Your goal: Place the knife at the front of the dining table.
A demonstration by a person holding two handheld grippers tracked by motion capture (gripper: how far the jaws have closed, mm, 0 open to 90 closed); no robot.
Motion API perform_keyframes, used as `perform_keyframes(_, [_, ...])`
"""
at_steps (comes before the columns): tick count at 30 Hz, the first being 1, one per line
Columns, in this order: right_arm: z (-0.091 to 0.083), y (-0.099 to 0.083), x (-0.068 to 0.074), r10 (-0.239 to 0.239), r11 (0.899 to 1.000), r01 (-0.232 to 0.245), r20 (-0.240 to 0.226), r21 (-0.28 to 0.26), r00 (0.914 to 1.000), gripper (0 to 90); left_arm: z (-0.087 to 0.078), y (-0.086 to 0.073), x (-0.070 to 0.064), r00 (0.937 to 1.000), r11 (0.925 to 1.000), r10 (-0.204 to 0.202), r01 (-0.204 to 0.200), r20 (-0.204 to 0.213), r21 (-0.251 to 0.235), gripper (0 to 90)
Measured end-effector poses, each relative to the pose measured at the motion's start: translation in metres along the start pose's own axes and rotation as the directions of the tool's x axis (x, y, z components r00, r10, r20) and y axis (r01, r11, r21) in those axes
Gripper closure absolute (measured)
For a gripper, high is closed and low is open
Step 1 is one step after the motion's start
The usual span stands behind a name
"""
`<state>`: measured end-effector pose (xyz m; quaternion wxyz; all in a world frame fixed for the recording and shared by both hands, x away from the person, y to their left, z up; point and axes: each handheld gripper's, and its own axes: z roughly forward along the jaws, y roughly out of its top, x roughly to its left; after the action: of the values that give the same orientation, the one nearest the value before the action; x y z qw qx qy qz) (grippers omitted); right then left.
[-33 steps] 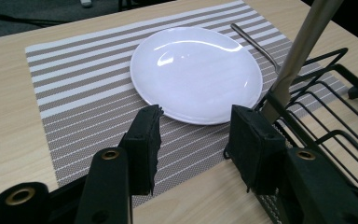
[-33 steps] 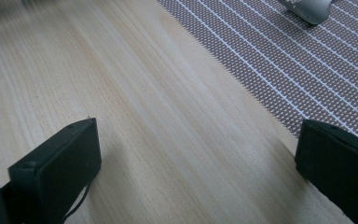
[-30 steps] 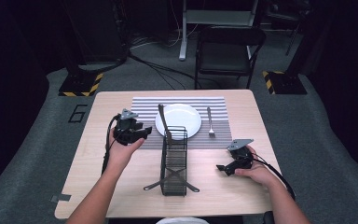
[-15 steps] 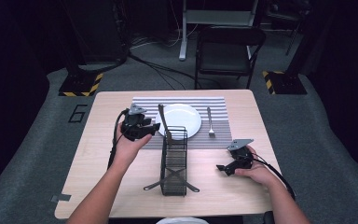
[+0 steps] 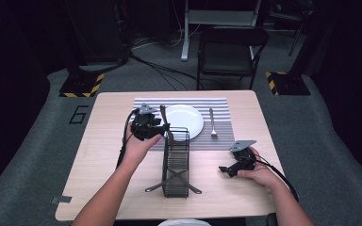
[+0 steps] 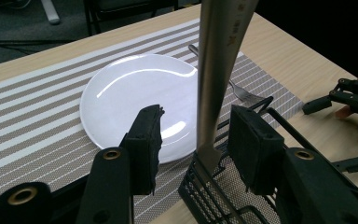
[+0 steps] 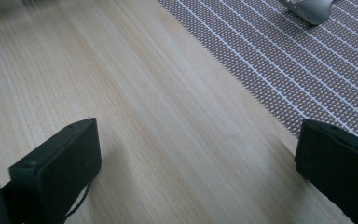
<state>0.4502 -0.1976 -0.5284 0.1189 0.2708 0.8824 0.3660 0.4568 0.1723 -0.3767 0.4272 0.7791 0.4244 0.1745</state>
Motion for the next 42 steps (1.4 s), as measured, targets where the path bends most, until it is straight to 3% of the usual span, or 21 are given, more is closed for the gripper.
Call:
perform_keyframes(25, [0.0, 0.0, 0.0, 0.0, 1.0, 0.0, -0.001, 0.001, 1.0, 0.0, 0.018, -0.004, -0.004, 0.9995, 0.9993, -0.007, 0.008, 0.031, -0.036, 72.7])
perform_keyframes(27, [0.0, 0.0, 0.0, 0.0, 1.0, 0.0, -0.002, 0.001, 1.0, 0.0, 0.018, -0.003, -0.004, 0.9996, 0.9992, -0.006, 0.008, 0.029, -0.04, 78.1])
perform_keyframes(33, [0.0, 0.0, 0.0, 0.0, 1.0, 0.0, -0.002, 0.001, 1.0, 0.0, 0.017, -0.004, -0.004, 0.9994, 0.9989, -0.008, 0.01, 0.033, -0.047, 79.2])
perform_keyframes(42, [0.0, 0.0, 0.0, 0.0, 1.0, 0.0, -0.002, 0.001, 1.0, 0.0, 0.016, -0.003, -0.009, 0.9991, 0.9992, 0.019, -0.017, 0.038, -0.035, 79.6])
